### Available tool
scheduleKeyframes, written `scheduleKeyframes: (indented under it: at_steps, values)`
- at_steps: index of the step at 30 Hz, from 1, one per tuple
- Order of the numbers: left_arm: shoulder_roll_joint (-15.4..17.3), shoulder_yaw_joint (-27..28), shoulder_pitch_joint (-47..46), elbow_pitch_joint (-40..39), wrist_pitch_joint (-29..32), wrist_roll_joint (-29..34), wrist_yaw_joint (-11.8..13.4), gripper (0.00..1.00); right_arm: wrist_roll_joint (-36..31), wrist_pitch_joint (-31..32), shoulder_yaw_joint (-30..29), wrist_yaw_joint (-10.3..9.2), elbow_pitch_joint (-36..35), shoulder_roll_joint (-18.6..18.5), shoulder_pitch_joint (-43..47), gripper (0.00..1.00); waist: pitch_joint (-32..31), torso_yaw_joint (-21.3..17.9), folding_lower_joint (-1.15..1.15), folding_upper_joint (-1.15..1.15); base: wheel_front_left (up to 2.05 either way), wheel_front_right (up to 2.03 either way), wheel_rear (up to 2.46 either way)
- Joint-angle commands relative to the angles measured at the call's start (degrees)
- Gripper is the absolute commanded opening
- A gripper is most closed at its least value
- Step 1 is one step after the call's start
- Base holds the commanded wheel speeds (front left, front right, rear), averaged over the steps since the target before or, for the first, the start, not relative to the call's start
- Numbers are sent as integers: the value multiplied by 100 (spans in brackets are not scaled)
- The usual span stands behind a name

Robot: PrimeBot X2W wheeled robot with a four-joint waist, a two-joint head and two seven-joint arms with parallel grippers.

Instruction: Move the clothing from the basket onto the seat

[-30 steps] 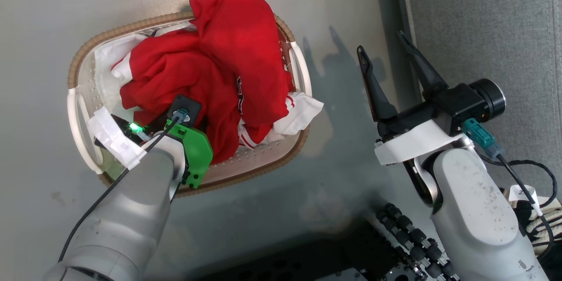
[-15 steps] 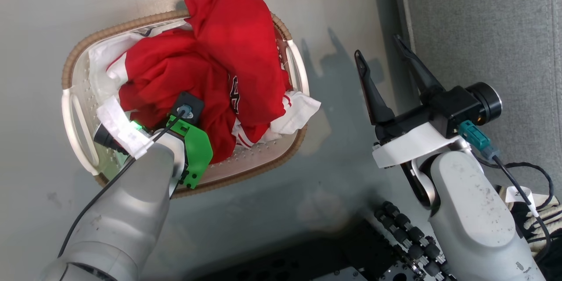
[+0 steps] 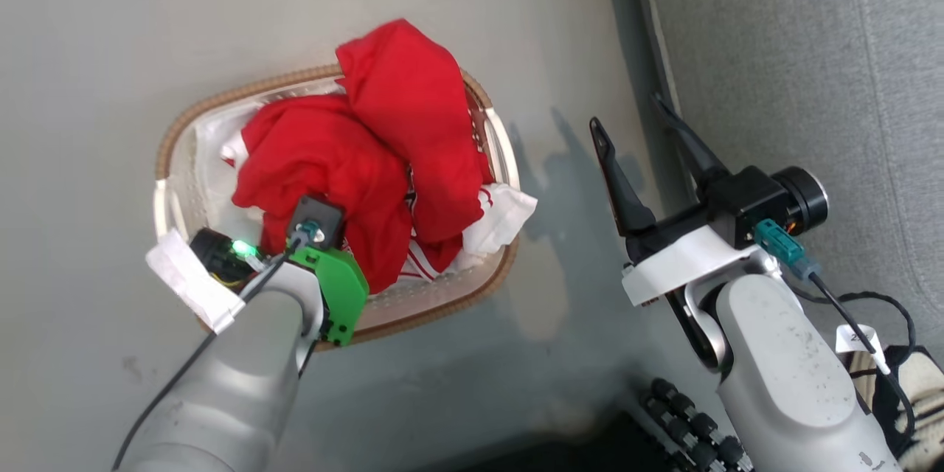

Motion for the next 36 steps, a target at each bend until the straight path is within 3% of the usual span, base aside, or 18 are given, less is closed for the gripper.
scheduleKeyframes:
  at_steps: [1,6,19,28,36]
  values:
    - [1,-3,162,-36,-67,-47,-28,0,36,-12,-12,-4,50,-48,116,100,-524,209,0,0,0,0,0]
    - [-12,77,513,-352,-117,-131,-26,0,57,-12,2,-4,205,-97,295,100,-1080,419,0,0,0,0,0]
    - [80,569,1701,-2125,-109,50,106,0,101,-12,-202,-4,458,-172,972,100,-2371,1074,0,0,0,0,0]
    - [206,1171,2412,-3393,-110,319,50,0,95,-12,-188,-4,523,-107,1395,100,-3145,1130,0,0,0,0,0]
    - [128,1641,2692,-4374,-110,477,-67,0,153,-12,-165,-3,552,-67,1646,100,-3499,1069,0,0,0,0,0]
